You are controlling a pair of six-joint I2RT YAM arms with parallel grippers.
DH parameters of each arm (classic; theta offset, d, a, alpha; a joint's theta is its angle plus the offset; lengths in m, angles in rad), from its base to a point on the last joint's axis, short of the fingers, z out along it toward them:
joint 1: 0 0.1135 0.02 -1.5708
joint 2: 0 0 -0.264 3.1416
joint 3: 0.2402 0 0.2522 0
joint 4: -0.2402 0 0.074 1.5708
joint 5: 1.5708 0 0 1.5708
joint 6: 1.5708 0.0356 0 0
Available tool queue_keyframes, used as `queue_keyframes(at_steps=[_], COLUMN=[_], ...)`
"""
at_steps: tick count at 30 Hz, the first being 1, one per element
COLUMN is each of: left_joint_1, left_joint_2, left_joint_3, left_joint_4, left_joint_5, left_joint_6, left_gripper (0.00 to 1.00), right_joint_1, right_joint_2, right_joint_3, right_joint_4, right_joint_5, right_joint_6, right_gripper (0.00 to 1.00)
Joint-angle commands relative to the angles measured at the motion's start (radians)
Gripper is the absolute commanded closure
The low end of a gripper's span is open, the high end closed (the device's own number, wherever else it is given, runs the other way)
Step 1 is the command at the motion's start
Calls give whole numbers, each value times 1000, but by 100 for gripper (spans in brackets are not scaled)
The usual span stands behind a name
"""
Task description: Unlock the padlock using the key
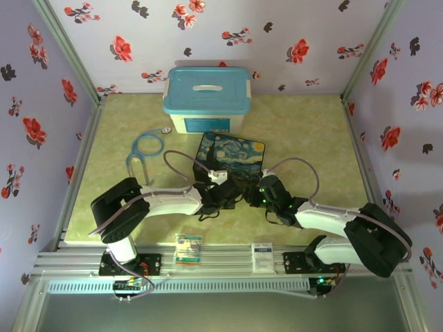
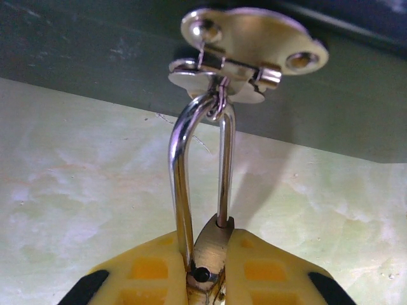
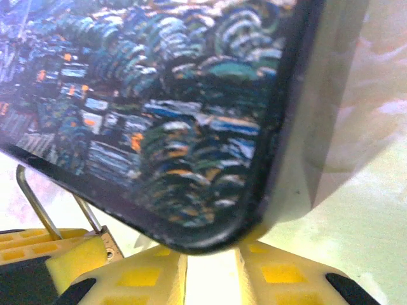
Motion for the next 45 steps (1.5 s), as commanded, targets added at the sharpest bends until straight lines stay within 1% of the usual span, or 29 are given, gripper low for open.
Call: queue_keyframes(at_steps=[1, 3, 6, 12, 15, 17, 23, 24, 26, 27, 30, 31, 32, 33, 35, 38, 41, 43, 45], left_joint_1=[10, 12, 12, 2, -2, -2, -16, -15, -14, -15, -21, -22, -22, -20, -16, -13, -7, -3, -2], left_joint_2=[5, 12, 28, 55, 68, 79, 88, 86, 78, 79, 108, 118, 124, 126, 131, 141, 150, 161, 171], left_joint_3=[-36, -36, -31, 4, 24, 54, 136, 144, 139, 148, 207, 226, 231, 234, 241, 234, 219, 225, 236], left_joint_4=[-151, -138, -117, -140, -164, -226, -457, -479, -471, -474, -536, -559, -565, -565, -576, -572, -526, -515, -516], left_joint_5=[-53, -53, -50, -67, -79, -96, -200, -211, -201, -191, -187, -187, -181, -164, -135, -116, -92, -90, -92], left_joint_6=[52, 58, 61, 83, 100, 111, 134, 132, 141, 149, 161, 162, 164, 174, 180, 176, 179, 184, 192], left_gripper=[83, 82, 74, 74, 81, 88, 88, 87, 85, 86, 92, 96, 97, 97, 88, 90, 86, 75, 72], right_joint_1=[-6, -5, -5, -5, -6, -4, -5, -4, -5, -5, -5, -5, -4, -4, -5, -5, -5, -4, -5], right_joint_2=[-5, -8, -5, -3, 0, 0, -6, -6, -3, 0, 15, 20, 24, 26, 25, 20, 22, 24, 21], right_joint_3=[6, 5, 1, -13, -19, -19, -24, -24, -21, -19, -16, -16, -16, -15, -16, -17, -16, -10, -9], right_joint_4=[24, 20, 21, 32, 40, 39, 27, 25, 23, 22, 25, 28, 28, 28, 28, 25, 28, 25, 20], right_joint_5=[-8, -3, -3, -2, 0, -3, 0, 2, 5, 5, 3, 1, -1, -4, -8, -2, 0, -6, -9], right_joint_6=[5, 0, -1, 7, 9, 11, 11, 13, 16, 14, 16, 19, 19, 19, 20, 19, 20, 19, 21], right_gripper=[75, 75, 75, 76, 78, 78, 79, 79, 79, 79, 79, 79, 79, 79, 79, 79, 79, 79, 79])
